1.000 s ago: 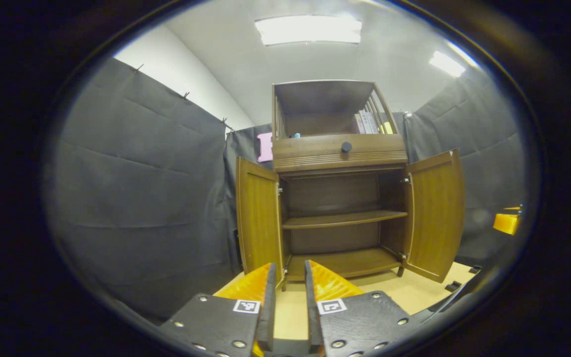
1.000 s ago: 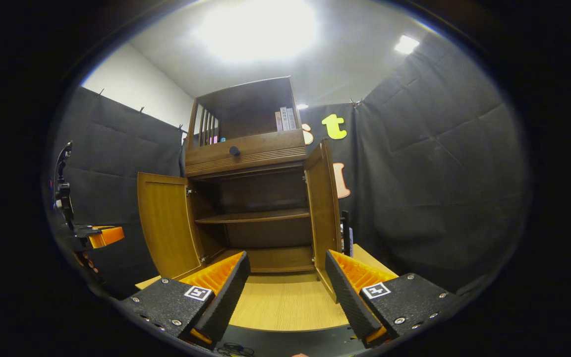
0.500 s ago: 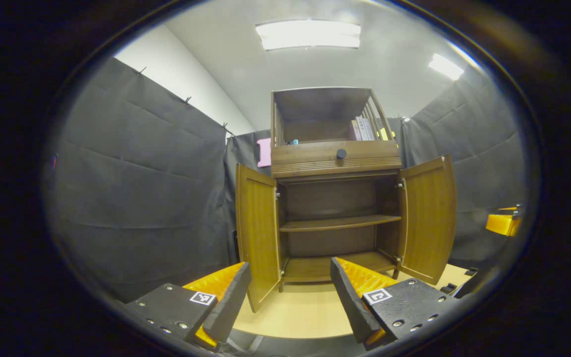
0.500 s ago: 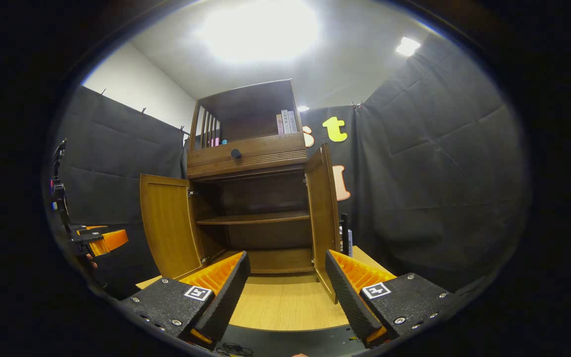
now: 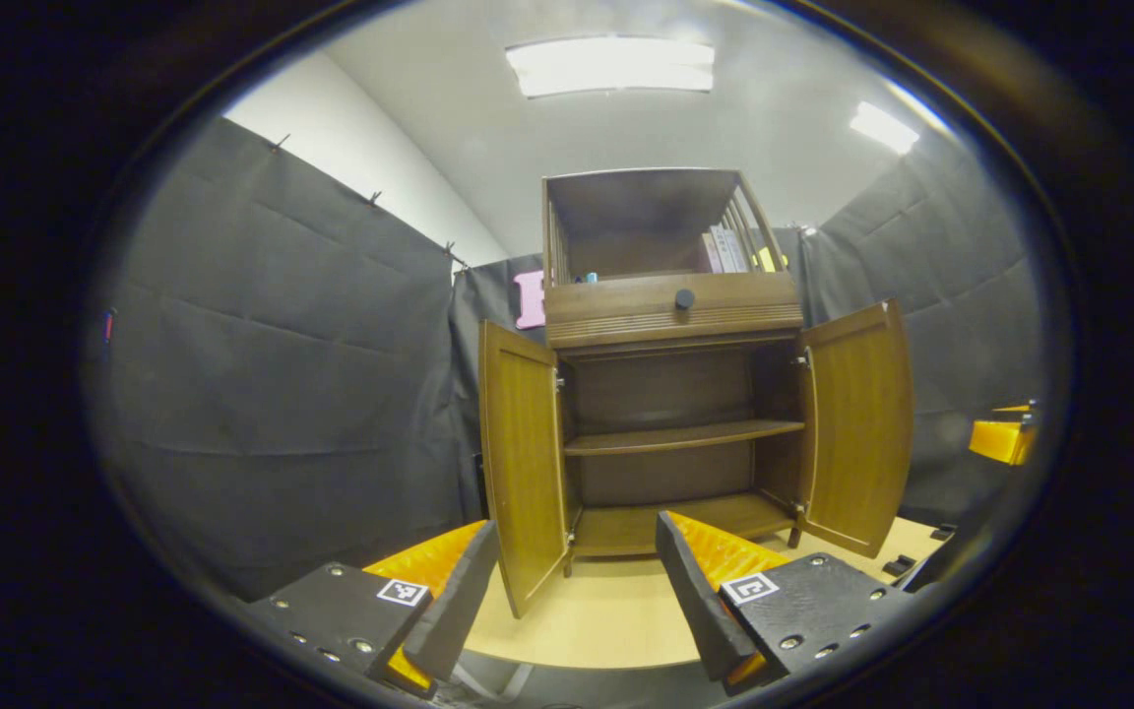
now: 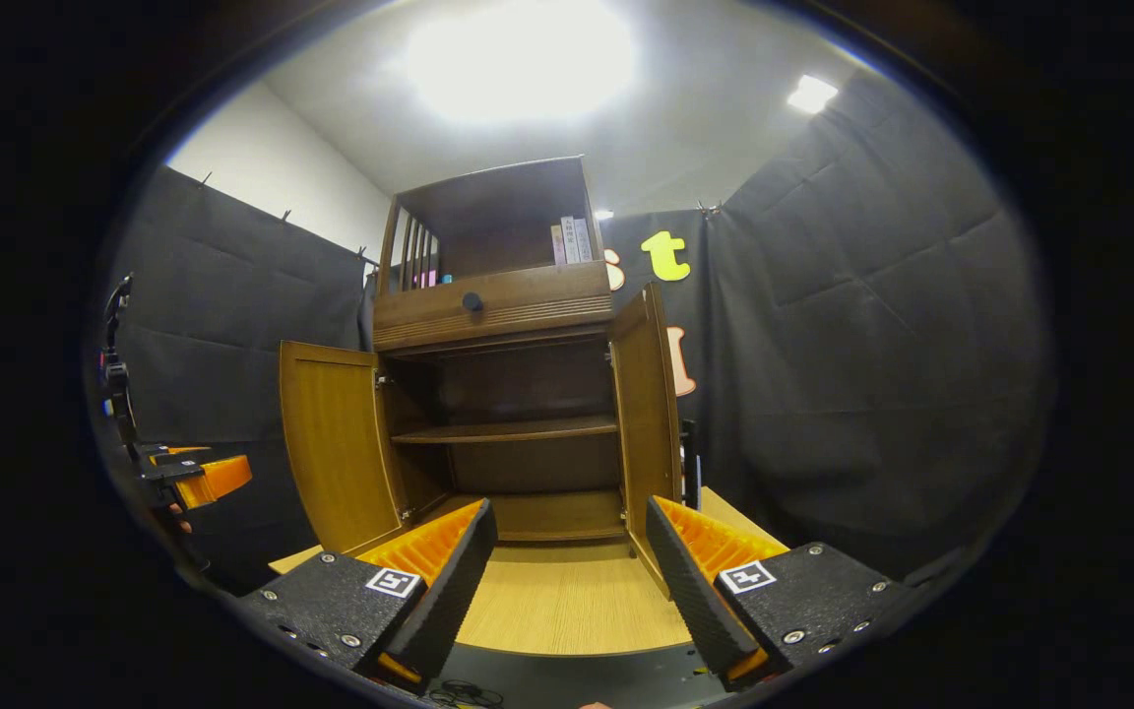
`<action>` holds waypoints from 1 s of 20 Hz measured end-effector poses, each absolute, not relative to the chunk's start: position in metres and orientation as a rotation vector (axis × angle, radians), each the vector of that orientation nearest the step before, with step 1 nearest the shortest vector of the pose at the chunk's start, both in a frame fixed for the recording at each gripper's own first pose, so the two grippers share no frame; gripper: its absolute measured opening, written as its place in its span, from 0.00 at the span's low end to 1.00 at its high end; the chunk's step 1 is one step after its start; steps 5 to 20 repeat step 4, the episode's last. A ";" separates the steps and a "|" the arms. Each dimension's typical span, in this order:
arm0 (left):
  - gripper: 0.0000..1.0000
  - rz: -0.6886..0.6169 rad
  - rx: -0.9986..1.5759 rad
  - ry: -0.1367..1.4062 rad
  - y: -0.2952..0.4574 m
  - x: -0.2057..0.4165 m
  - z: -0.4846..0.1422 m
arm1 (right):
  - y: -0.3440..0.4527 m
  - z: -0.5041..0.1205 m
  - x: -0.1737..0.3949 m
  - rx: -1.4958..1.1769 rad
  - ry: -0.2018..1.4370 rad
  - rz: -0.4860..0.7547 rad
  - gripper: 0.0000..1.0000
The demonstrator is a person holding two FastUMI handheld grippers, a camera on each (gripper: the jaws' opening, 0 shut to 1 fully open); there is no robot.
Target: Open the right door of the double-door shoe cabinet with the right hand, and open the left door with the left hand.
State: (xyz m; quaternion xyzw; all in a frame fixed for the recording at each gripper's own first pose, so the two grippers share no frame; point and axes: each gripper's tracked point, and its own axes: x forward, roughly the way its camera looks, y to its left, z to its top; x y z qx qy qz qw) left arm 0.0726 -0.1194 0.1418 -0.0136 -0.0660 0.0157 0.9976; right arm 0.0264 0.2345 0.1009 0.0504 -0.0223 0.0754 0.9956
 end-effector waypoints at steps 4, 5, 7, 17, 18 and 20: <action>0.98 0.018 -0.023 -0.139 -0.117 0.076 0.145 | 0.238 0.099 0.029 0.094 -0.037 0.139 0.94; 0.98 0.018 -0.023 -0.139 -0.117 0.076 0.145 | 0.238 0.099 0.029 0.094 -0.037 0.139 0.94; 0.98 0.018 -0.023 -0.139 -0.117 0.076 0.145 | 0.238 0.099 0.029 0.094 -0.037 0.139 0.94; 0.98 0.018 -0.023 -0.139 -0.117 0.076 0.145 | 0.238 0.099 0.029 0.094 -0.037 0.139 0.94; 0.98 0.018 -0.023 -0.139 -0.117 0.076 0.145 | 0.238 0.099 0.029 0.094 -0.037 0.139 0.94; 0.98 0.018 -0.023 -0.139 -0.117 0.076 0.145 | 0.238 0.099 0.029 0.094 -0.037 0.139 0.94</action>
